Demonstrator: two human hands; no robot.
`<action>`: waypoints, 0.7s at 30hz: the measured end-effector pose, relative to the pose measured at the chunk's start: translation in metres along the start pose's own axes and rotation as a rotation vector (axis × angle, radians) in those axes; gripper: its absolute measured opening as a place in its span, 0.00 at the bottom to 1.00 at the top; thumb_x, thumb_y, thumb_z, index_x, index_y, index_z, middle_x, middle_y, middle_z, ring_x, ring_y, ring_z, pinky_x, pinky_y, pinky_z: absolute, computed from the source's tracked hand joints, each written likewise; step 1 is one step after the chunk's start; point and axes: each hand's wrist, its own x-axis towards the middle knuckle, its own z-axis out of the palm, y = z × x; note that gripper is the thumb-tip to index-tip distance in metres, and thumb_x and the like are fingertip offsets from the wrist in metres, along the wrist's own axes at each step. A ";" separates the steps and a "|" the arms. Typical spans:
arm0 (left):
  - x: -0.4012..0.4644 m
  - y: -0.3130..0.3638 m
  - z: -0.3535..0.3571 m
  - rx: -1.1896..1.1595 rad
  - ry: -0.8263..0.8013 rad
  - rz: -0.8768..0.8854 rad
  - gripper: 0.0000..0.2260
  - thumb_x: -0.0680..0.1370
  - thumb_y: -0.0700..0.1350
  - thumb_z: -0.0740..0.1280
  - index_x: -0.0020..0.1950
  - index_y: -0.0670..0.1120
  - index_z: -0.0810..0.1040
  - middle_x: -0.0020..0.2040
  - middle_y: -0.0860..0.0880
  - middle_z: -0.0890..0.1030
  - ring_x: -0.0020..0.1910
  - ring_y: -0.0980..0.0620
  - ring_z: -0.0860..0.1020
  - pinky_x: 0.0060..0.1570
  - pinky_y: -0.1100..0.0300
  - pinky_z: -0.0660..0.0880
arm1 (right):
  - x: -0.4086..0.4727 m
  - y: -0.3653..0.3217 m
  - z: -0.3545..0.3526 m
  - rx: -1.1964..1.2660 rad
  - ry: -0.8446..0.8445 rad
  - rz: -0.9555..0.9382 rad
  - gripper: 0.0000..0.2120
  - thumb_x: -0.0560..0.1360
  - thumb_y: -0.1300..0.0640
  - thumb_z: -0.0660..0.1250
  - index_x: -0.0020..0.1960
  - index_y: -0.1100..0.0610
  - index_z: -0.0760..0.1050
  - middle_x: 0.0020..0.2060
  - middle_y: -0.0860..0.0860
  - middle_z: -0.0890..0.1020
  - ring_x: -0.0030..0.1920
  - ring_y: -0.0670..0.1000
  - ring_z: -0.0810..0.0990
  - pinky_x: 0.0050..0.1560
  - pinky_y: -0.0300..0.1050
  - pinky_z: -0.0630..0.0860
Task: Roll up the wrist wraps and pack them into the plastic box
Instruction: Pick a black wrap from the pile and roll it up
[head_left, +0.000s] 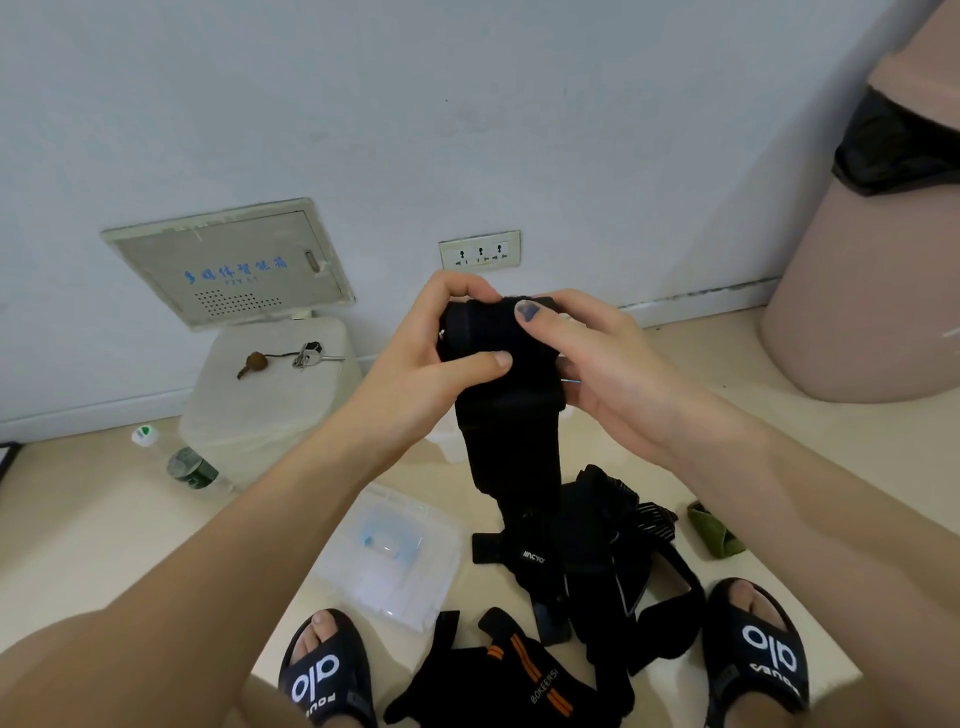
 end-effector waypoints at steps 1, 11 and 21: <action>0.000 0.000 0.000 0.011 0.010 -0.009 0.18 0.79 0.31 0.67 0.64 0.48 0.70 0.50 0.47 0.78 0.47 0.52 0.80 0.45 0.61 0.78 | 0.000 0.000 -0.001 0.012 0.001 -0.010 0.12 0.82 0.52 0.68 0.61 0.57 0.80 0.49 0.55 0.84 0.44 0.50 0.86 0.40 0.40 0.79; 0.003 -0.001 0.003 -0.061 0.069 -0.233 0.15 0.83 0.57 0.64 0.67 0.53 0.73 0.57 0.55 0.84 0.55 0.55 0.84 0.55 0.52 0.78 | 0.002 0.002 -0.006 -0.005 0.047 -0.159 0.11 0.78 0.57 0.73 0.60 0.52 0.80 0.51 0.58 0.82 0.51 0.54 0.86 0.50 0.47 0.82; 0.002 0.002 -0.004 -0.060 0.042 -0.127 0.12 0.84 0.43 0.63 0.67 0.50 0.70 0.52 0.50 0.82 0.51 0.52 0.83 0.48 0.60 0.78 | -0.001 -0.004 -0.010 0.051 -0.036 -0.008 0.13 0.80 0.50 0.70 0.64 0.47 0.79 0.48 0.48 0.86 0.49 0.50 0.87 0.55 0.50 0.83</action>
